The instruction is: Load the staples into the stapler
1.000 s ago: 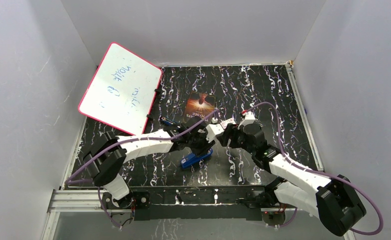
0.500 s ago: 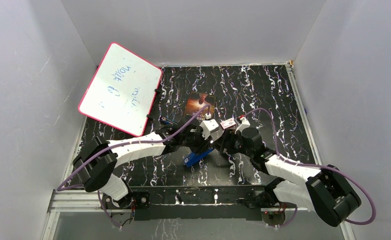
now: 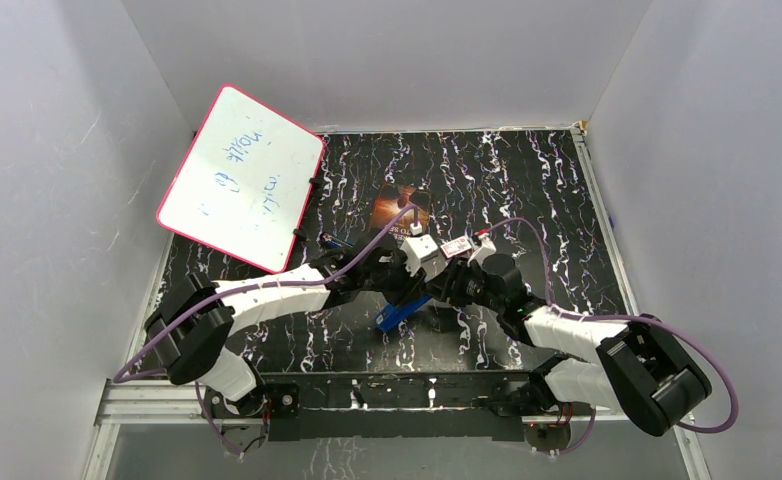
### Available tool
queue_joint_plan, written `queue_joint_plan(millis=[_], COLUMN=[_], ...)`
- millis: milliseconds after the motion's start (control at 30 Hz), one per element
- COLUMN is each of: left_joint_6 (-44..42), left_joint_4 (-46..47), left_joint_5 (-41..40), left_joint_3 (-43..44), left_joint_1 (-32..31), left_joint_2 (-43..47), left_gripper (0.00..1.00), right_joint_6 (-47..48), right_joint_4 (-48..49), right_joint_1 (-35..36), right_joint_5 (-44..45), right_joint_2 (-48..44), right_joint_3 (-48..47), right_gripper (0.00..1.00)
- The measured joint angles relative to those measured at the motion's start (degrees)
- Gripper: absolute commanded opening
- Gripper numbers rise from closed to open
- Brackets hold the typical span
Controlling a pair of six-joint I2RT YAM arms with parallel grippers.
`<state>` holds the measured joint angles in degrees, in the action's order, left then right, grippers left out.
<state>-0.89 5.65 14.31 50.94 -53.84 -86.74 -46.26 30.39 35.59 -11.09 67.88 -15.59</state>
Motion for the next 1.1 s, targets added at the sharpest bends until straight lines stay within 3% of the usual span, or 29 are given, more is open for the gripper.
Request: queue_joint_plan(millis=[100, 167, 400, 567, 767, 1000, 1100], left_joint_6=[0.1, 0.1, -1.7, -3.1, -3.0, -5.1, -6.1], left_joint_4=[0.6, 1.0, -0.9, -9.1, -16.7, -25.6, -27.0], left_joint_5=[0.1, 0.0, -0.7, 0.0, -0.4, -3.3, -3.8], left_joint_3=[0.0, 0.0, 0.2, -1.4, -4.5, -4.0, -3.3], left_joint_1=[0.0, 0.0, 0.6, 3.9, 5.5, 5.7, 5.7], left_joint_2=[0.0, 0.0, 3.5, 13.4, 22.0, 20.5, 18.2], left_gripper=[0.0, 0.0, 0.0, 0.0, 0.0, 0.0, 0.09], right_joint_6=[-0.9, -1.4, -4.0, -4.2, -4.1, -1.6, -0.5], right_joint_4=[1.6, 2.7, 1.6, 2.6, 3.1, 2.5, 2.0], right_joint_1=[0.0, -0.1, -4.3, -11.6, -15.5, -20.2, -22.1], right_joint_5=[-1.2, -1.7, -2.2, -4.7, -10.3, -15.3, -16.8], right_joint_2=[0.1, 0.1, -3.0, -5.0, -4.1, 0.2, 1.6], right_joint_3=[0.2, 0.3, 1.7, 3.8, 3.3, 1.1, 0.7], right_gripper=[0.21, 0.0, 0.0, 0.0, 0.0, 0.0, 0.0])
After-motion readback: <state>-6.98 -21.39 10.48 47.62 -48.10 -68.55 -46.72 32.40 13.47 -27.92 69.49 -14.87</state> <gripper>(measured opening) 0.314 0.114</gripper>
